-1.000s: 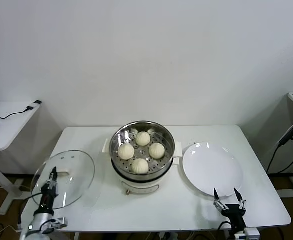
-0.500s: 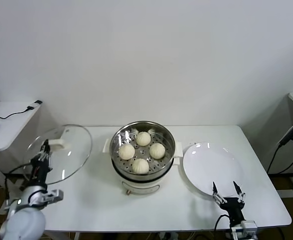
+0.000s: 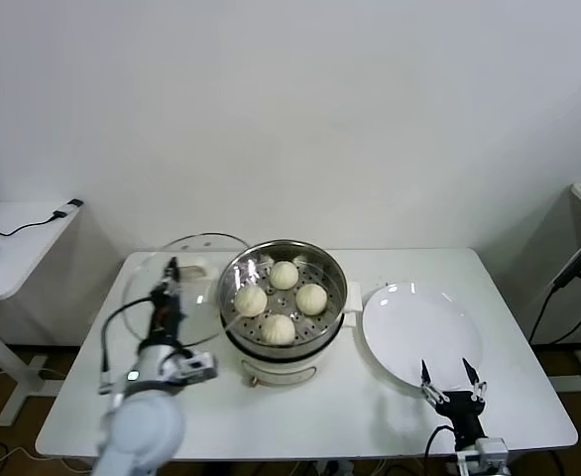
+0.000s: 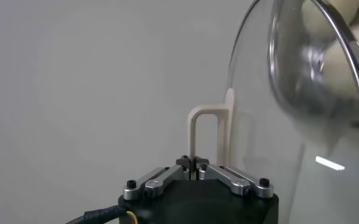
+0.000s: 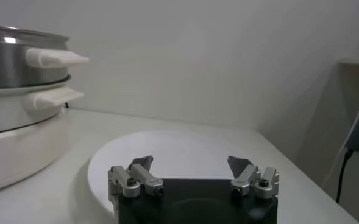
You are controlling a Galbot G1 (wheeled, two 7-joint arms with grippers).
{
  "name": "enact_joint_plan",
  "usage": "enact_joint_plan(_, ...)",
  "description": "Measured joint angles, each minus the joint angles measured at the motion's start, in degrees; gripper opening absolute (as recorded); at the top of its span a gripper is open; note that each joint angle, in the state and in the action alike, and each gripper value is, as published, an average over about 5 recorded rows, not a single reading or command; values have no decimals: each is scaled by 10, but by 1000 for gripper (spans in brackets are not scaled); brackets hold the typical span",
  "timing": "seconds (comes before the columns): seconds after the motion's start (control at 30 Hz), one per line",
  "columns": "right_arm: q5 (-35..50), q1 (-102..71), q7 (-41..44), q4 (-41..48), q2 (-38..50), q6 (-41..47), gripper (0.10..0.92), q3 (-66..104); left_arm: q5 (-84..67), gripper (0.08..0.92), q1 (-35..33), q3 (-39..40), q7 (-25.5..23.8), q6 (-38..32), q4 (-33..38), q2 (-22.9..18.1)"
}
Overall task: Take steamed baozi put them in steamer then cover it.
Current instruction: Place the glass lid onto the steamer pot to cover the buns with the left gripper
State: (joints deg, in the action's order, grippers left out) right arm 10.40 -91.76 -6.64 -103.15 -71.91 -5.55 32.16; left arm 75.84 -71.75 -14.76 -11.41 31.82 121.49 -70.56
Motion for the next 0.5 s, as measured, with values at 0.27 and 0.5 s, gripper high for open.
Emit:
enact_joint_plan(0.27,-2,-3,0,8,-1,-8,823,0,98,132,41,100,-34,34,-19,-75)
enact_joint_plan(0.5,-2,-3,-1,11,-5,-12,823,4,144,132,71,151,-43,54,-59,-132)
